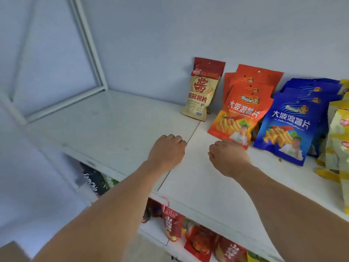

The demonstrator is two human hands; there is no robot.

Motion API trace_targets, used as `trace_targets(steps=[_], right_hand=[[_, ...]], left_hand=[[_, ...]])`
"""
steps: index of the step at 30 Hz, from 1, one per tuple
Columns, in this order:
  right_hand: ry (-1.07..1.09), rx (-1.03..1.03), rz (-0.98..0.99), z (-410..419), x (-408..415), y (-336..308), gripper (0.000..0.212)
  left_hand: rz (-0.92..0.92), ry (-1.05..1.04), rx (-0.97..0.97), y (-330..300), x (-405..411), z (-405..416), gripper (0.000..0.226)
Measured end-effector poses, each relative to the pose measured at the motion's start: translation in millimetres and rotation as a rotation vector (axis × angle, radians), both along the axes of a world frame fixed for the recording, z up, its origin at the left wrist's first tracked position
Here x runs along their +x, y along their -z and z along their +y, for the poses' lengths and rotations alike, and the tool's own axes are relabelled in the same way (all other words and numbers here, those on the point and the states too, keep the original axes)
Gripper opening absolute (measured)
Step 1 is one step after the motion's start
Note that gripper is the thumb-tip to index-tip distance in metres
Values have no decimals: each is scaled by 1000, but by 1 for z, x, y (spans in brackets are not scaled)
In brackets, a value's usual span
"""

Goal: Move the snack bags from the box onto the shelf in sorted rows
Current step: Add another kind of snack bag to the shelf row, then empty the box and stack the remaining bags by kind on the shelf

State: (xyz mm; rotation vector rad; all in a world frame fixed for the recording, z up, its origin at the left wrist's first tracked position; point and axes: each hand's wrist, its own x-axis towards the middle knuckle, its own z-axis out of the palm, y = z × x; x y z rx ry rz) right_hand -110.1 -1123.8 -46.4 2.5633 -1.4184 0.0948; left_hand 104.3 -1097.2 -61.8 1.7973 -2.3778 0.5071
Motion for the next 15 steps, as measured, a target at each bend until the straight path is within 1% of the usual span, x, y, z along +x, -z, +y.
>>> trace_targets(steps=[4,6,9,12,15], right_hand=[[-191,-5,-18,53,57,15,33],[-298,-23,5,84,89,21,31],[-440,-44,48,132,144,21,27],[-545,-23,48,183,202,22,22],[-647,-39,101,240,258,28,10]], left_hand=[[-88,-153,62,5,47,100,30],[-120,-224,79,10,68,153,28],[-115,-359,125,19,107,225,25],[-81,-453,108,25,149,300,6],[-109,-587,156,37,189,375,4]])
